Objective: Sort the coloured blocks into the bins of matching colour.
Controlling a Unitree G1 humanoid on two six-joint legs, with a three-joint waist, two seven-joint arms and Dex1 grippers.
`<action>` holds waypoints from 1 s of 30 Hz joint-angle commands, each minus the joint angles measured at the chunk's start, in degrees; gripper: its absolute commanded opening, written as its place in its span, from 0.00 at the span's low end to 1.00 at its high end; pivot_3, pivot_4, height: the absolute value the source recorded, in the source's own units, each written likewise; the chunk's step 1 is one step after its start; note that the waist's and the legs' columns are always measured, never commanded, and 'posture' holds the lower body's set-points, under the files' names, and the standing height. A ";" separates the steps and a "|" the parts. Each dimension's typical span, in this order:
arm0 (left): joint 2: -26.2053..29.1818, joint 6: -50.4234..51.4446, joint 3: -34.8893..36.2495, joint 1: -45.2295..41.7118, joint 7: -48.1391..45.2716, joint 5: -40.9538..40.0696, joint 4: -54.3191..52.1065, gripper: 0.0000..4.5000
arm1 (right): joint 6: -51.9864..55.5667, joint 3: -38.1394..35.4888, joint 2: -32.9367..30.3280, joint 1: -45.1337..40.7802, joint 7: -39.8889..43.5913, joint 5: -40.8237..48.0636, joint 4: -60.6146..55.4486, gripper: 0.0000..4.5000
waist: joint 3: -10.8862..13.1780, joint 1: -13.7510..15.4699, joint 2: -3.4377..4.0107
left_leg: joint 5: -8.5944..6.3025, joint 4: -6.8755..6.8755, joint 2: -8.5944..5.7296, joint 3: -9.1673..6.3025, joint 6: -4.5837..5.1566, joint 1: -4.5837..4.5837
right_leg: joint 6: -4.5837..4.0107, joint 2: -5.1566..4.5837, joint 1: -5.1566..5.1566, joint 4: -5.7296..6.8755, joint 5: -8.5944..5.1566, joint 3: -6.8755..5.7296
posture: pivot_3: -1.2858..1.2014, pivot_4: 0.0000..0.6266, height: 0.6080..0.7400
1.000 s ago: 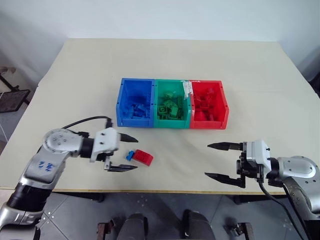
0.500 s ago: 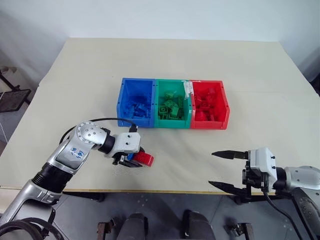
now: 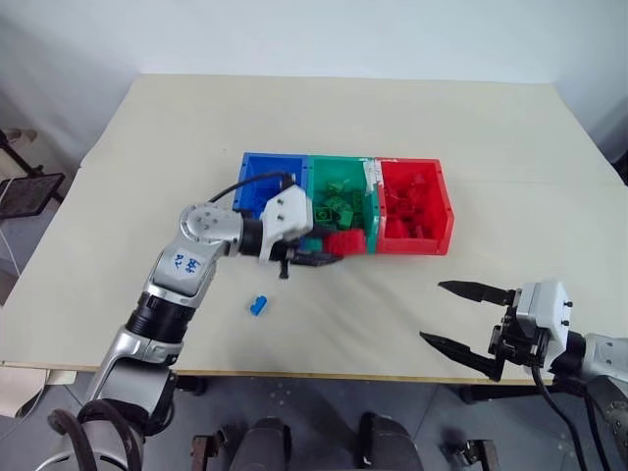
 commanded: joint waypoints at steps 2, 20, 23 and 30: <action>-11.01 -0.63 3.45 -10.33 10.84 -0.51 13.73 0.33 | 0.40 -5.29 5.37 1.61 -11.13 -0.35 -5.02 1.00 | 0.03 0.85 -0.05 | 0.02 0.08 -0.05 0.00 0.03 -0.09 | 0.02 -0.02 0.00 -0.03 0.01 0.00 | 0.52 0.24 1.00; -15.72 -15.58 6.24 -25.33 7.96 2.26 40.32 0.99 | -0.26 -0.22 8.03 -1.36 -19.43 -5.95 -8.60 1.00 | -0.01 0.25 -0.01 | 0.03 -0.15 -0.09 0.16 0.09 -0.04 | 0.03 -0.04 -0.07 -0.14 0.02 0.03 | 0.52 0.24 1.00; -7.98 -18.17 8.22 -18.72 -1.10 -0.41 31.34 0.99 | -0.99 2.91 4.35 -4.60 -12.50 -5.24 -6.05 1.00 | -0.03 -0.96 0.03 | 0.03 -0.16 -0.07 0.17 0.09 -0.02 | 0.03 -0.04 -0.09 -0.12 0.02 0.05 | 0.52 0.24 1.00; 12.32 -10.83 16.18 -0.09 -13.52 -8.88 12.82 0.99 | -3.35 8.78 -1.76 -11.58 1.31 -4.74 1.94 1.00 | -0.04 -2.53 0.05 | 0.03 -0.22 0.00 0.06 0.08 0.04 | 0.03 -0.02 -0.11 0.00 0.02 -0.01 | 0.52 0.24 1.00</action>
